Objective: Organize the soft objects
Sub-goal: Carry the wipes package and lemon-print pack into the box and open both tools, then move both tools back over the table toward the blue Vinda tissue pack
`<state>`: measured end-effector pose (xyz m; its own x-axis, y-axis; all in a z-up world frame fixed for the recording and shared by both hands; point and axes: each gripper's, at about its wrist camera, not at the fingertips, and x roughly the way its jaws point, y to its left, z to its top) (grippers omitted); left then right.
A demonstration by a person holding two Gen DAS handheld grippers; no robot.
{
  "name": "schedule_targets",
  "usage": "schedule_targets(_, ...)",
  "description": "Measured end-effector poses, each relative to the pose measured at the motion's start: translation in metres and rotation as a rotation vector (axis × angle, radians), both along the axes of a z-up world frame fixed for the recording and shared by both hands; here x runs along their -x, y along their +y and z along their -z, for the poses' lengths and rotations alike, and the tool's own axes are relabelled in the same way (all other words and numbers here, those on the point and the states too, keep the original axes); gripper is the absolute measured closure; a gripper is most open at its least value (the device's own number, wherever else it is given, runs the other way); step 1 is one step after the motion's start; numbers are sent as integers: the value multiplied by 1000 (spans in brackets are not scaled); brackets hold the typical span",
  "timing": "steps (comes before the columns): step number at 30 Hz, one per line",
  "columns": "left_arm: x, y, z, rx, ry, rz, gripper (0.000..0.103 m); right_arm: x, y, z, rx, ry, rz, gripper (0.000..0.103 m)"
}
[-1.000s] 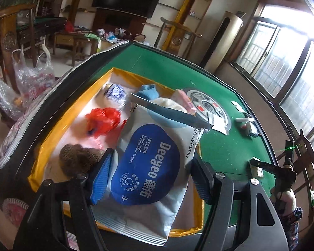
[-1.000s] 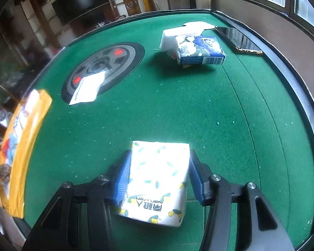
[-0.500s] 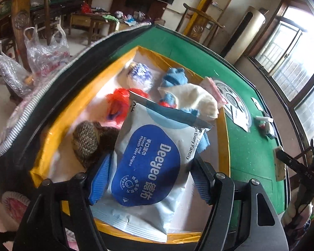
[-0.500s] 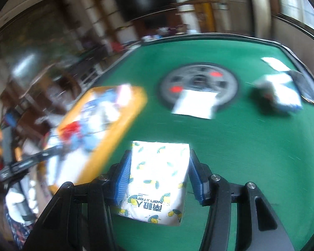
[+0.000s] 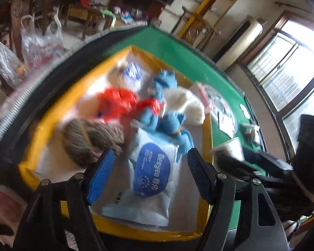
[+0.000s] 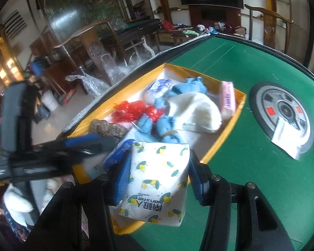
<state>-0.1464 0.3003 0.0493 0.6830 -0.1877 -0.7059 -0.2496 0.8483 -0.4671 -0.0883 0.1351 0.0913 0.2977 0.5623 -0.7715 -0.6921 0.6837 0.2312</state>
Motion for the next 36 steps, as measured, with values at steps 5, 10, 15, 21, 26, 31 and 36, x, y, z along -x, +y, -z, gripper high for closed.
schedule_targets(5,41,40,-23,-1,-131,-140,30,3,14,5,-4,37,-26,56)
schedule_targets(10,65,71,-12,31,-152,-245,30,4,21,5,-19,78,-54,56)
schedule_targets(15,67,84,5,71,-147,-268,30,7,51,14,-40,155,-148,56)
schedule_targets(21,69,88,7,69,-152,-260,30,19,101,34,4,207,-248,56)
schedule_targets(26,67,89,9,54,-164,-247,30,20,136,56,65,248,-280,56)
schedule_targets(31,66,87,5,32,-164,-251,30,15,143,57,151,138,-201,51)
schedule_targets(36,69,77,-3,13,-168,-249,30,17,126,46,81,136,-207,51)
